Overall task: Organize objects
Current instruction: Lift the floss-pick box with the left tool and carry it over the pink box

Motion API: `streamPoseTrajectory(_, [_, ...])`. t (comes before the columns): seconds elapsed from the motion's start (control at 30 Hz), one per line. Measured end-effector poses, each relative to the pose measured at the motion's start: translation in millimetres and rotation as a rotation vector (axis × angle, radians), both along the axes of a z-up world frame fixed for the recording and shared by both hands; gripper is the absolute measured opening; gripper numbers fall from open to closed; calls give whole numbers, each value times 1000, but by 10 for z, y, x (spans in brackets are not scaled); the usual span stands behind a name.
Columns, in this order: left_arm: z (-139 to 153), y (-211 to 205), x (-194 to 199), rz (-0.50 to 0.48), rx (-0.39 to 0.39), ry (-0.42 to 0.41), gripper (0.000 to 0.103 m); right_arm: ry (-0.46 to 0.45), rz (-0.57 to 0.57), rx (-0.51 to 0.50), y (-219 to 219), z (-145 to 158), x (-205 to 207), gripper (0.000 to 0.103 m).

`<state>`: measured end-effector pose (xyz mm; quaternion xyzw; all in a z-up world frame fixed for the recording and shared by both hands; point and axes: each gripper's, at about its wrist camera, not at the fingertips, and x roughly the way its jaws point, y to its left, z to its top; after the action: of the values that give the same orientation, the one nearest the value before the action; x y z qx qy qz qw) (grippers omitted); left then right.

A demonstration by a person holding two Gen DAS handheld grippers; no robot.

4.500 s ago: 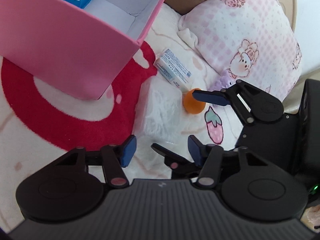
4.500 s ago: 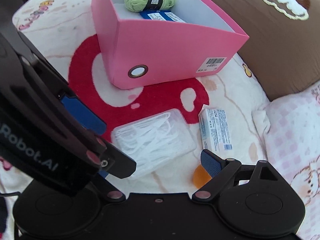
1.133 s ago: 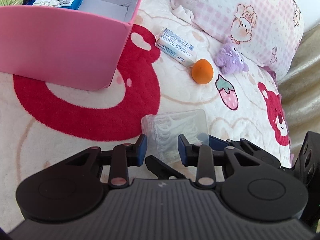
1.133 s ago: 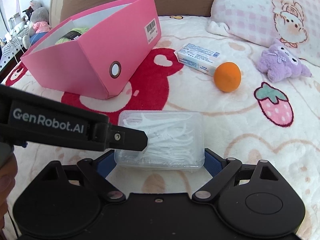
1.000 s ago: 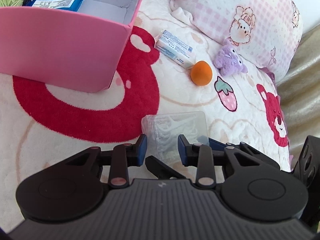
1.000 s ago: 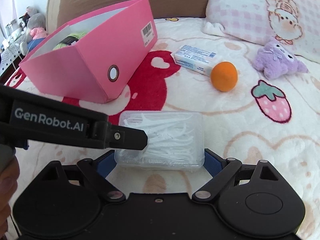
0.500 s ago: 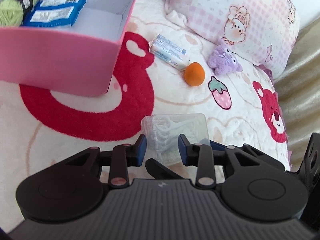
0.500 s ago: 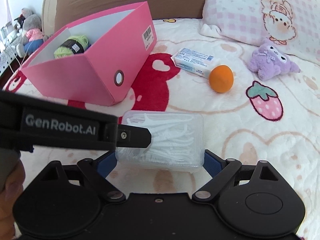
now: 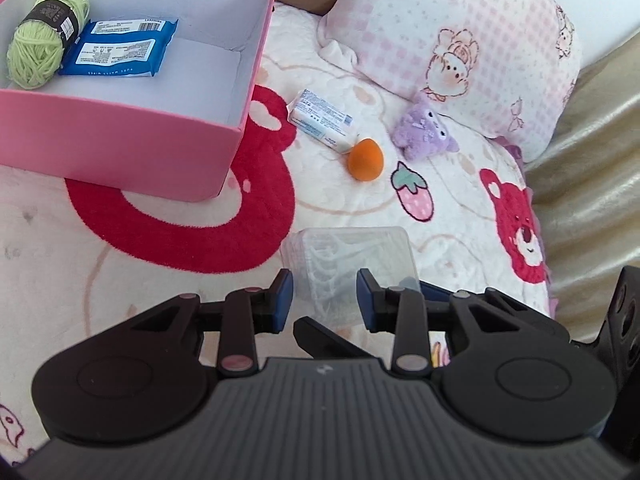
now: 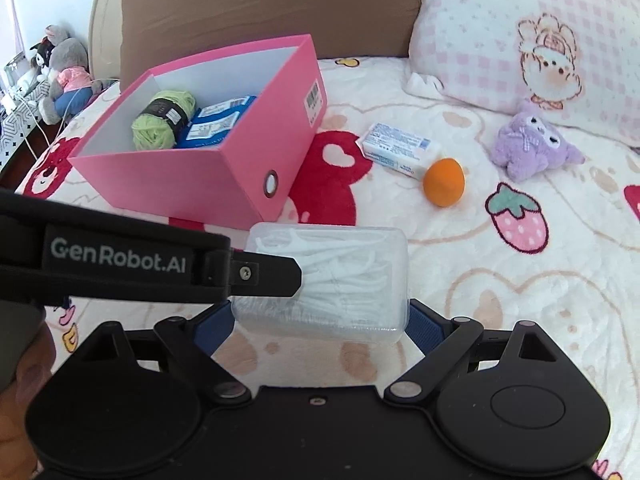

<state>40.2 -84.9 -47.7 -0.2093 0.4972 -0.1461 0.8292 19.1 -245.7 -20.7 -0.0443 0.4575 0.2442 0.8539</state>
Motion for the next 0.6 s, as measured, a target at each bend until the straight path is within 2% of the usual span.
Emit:
streamPoseTrajectory(0.2, [115, 107, -37, -6, -33, 14, 32, -16, 34, -47, 99, 163, -80, 93])
streamPoseTrajectory(0.4, [290, 204, -151, 14, -23, 1, 32, 7, 64, -86, 229, 339, -149, 93])
streamPoseTrajectory(0.6, [508, 364, -224, 41, 25, -50, 33, 42, 112, -43, 355, 488, -269, 92])
